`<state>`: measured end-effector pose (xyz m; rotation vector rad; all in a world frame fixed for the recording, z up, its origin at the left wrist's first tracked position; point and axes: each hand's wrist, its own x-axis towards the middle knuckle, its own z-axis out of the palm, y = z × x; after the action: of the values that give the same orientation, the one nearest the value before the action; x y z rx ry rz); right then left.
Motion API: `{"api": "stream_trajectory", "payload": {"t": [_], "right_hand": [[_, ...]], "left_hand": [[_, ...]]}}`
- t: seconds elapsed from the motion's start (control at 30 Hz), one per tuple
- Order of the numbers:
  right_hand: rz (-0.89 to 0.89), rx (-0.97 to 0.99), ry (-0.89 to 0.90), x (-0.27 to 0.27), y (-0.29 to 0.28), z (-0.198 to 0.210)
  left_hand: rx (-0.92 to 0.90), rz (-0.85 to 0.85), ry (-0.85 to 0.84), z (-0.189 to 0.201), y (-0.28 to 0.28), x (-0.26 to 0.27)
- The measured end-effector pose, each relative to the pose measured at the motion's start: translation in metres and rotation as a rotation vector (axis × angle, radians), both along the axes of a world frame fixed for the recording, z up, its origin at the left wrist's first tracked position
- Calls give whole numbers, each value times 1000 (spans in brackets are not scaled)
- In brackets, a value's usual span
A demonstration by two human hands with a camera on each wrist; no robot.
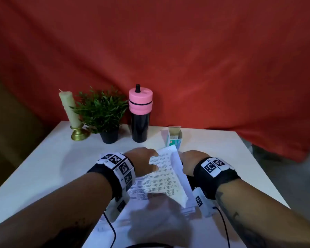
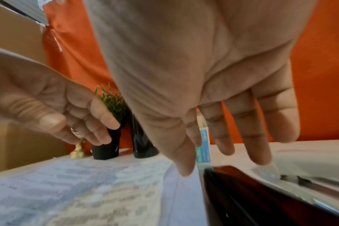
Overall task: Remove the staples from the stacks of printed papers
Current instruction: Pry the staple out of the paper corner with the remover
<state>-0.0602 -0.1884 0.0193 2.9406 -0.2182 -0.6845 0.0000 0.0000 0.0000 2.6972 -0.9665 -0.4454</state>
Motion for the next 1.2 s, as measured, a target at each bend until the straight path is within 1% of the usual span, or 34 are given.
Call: {"api": "stream_trajectory", "payload": {"t": [0.1, 0.17, 0.23, 0.27, 0.3, 0.37, 0.47, 0.53, 0.6, 0.67, 0.73, 0.77, 0.8, 0.83, 0.93, 1.07, 1.2], "right_hand": [[9, 41, 25, -7, -4, -7], [-51, 64, 24, -10, -10, -20], [-166, 201, -34, -11, -20, -37], [-189, 251, -53, -9, -24, -42], [-189, 260, -65, -11, -24, -38], [-170, 183, -70, -10, -28, -25], [-190, 93, -164, 2, -33, 1], [-214, 75, -219, 9, -30, 16], [-168, 89, -274, 14, -21, 27], [-65, 131, -301, 15, -5, 29], [40, 219, -251, 14, 12, 16], [75, 275, -217, 13, 20, 7], [105, 318, -192, 13, 27, -3], [138, 351, -179, 11, 35, -10], [181, 478, -167, 11, 46, -32], [102, 576, -163, 10, 37, -49], [38, 654, -190, 8, 23, -58]], "left_hand": [[51, 14, 61, -17, 0, -4], [66, 15, 105, -27, 1, -7], [78, 28, 138, -35, 2, -8], [80, 37, 152, -37, 3, -8], [86, 45, 171, -40, 5, -9], [94, 37, 188, -43, 7, -13], [81, 28, 165, -45, 8, -16], [76, 23, 158, -47, 9, -17], [61, 31, 148, -47, 9, -16], [-30, 88, 96, -43, 10, -17], [-188, 163, -55, -35, 10, -16], [-254, 164, -118, -31, 10, -16], [-293, 137, -135, -27, 10, -15], [-305, 104, -109, -24, 9, -15], [-249, 58, 64, -25, 3, -19], [-260, 139, 142, -37, 2, -21], [-304, 129, 193, -40, -6, -23]]}}
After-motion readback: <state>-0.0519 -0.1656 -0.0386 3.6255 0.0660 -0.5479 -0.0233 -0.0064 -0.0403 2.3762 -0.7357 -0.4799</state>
